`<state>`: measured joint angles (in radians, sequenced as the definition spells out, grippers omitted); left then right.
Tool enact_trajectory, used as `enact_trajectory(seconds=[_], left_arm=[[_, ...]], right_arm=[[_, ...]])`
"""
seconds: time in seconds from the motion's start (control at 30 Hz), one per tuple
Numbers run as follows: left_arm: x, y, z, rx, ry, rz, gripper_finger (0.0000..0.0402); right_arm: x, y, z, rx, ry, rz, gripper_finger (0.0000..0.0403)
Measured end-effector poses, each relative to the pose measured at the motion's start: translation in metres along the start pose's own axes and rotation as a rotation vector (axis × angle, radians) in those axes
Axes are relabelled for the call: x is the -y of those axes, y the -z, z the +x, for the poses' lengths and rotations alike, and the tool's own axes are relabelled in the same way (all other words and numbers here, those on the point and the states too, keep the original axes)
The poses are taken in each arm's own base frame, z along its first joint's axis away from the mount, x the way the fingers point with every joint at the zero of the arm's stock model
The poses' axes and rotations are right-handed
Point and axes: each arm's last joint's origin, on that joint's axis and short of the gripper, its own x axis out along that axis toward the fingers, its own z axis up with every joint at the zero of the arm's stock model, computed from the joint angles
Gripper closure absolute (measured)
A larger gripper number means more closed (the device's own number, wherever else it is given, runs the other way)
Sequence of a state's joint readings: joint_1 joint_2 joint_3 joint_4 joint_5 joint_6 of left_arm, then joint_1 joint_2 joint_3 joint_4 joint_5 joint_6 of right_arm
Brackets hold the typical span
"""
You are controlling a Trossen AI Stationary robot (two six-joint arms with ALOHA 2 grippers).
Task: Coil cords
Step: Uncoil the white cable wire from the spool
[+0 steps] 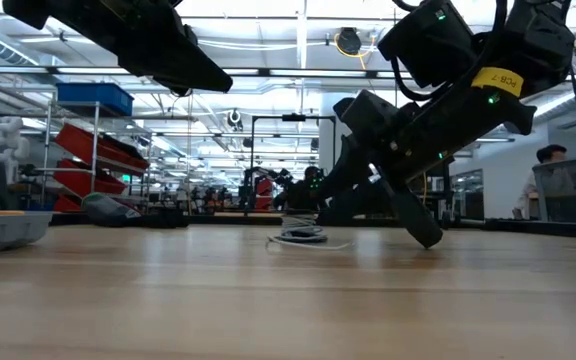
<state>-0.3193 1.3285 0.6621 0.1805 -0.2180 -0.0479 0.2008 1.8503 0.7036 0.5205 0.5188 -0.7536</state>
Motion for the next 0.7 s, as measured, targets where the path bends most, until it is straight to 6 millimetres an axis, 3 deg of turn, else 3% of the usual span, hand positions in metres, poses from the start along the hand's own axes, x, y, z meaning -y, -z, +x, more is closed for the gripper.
enact_trajectory(seconds=[0.4, 0.7], left_arm=[[0.0001, -0.003, -0.0001, 0.031, -0.002, -0.006, 0.0398], [0.0001, -0.003, -0.0001, 0.03, -0.002, -0.006, 0.0398]], right_arm=[[0.0022, 0.0039, 0.0027, 0.0, -0.02, 0.045, 0.0334], [0.0022, 0.0047, 0.003, -0.009, -0.018, 0.074, 0.0397]])
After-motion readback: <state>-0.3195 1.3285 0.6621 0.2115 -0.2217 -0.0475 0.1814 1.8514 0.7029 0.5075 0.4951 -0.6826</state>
